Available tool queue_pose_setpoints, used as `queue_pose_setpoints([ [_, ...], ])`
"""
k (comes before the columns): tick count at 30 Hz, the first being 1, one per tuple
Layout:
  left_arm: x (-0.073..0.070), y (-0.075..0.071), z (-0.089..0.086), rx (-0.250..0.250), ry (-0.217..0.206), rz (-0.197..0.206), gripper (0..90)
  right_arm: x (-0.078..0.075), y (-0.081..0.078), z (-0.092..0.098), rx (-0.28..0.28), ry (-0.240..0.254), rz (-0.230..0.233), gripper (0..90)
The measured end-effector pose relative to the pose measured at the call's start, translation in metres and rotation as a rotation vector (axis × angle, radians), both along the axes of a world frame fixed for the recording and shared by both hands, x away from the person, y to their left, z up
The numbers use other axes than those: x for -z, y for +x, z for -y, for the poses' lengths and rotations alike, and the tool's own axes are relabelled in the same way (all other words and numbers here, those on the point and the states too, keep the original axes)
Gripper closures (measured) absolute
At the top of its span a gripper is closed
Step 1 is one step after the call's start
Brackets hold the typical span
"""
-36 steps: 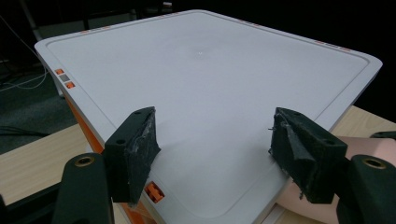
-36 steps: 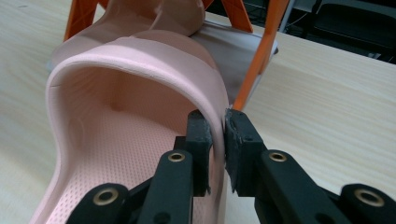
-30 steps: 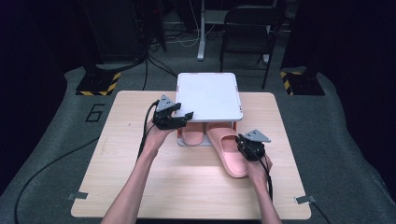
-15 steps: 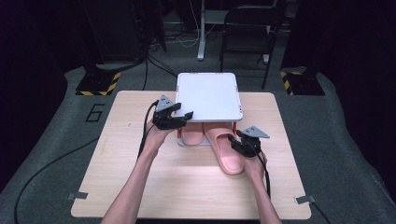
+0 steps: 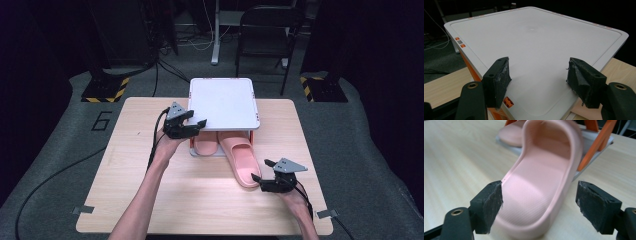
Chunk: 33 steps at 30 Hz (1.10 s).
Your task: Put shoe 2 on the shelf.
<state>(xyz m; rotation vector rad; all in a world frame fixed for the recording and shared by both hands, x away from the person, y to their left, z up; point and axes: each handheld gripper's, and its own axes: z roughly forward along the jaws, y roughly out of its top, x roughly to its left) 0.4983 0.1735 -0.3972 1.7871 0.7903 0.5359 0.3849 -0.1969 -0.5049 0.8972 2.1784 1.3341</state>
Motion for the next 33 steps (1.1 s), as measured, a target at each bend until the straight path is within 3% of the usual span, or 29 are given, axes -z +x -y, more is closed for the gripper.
queue_pose_setpoints([
  [5,0.000,0.000,0.000,-0.003,0.001,0.003,34.0,0.013,-0.012,-0.001,-0.049,-0.031,-0.027,18.3],
  [7,0.000,0.000,0.000,-0.005,-0.004,0.005,34.0,0.016,-0.013,-0.003,-0.063,-0.073,-0.041,17.9],
  [12,-0.001,0.000,0.001,-0.012,0.009,0.001,34.0,0.020,-0.007,-0.011,-0.060,-0.148,-0.013,18.4],
  [13,-0.001,0.000,0.001,-0.013,0.008,-0.001,34.0,0.019,-0.005,-0.013,-0.040,-0.142,-0.023,18.4],
  [16,-0.001,0.001,0.001,-0.008,0.001,-0.002,34.0,0.017,0.003,-0.016,-0.035,-0.153,0.012,19.2],
  [20,-0.001,0.001,0.000,-0.004,-0.005,-0.007,34.1,0.011,0.012,-0.024,-0.007,-0.129,0.037,19.6],
  [21,-0.002,0.001,0.000,-0.002,-0.001,-0.011,34.0,0.009,0.015,-0.026,-0.011,-0.126,0.026,19.6],
  [25,-0.002,0.001,-0.001,0.001,-0.001,-0.011,34.1,0.005,0.026,-0.041,0.005,-0.150,0.055,22.4],
  [29,-0.001,0.001,0.000,-0.001,-0.009,-0.008,34.2,0.005,0.035,-0.052,0.029,-0.140,0.060,23.1],
  [33,-0.001,0.001,-0.001,0.000,-0.013,-0.009,34.2,0.001,0.033,-0.053,0.042,-0.130,0.069,24.3],
])
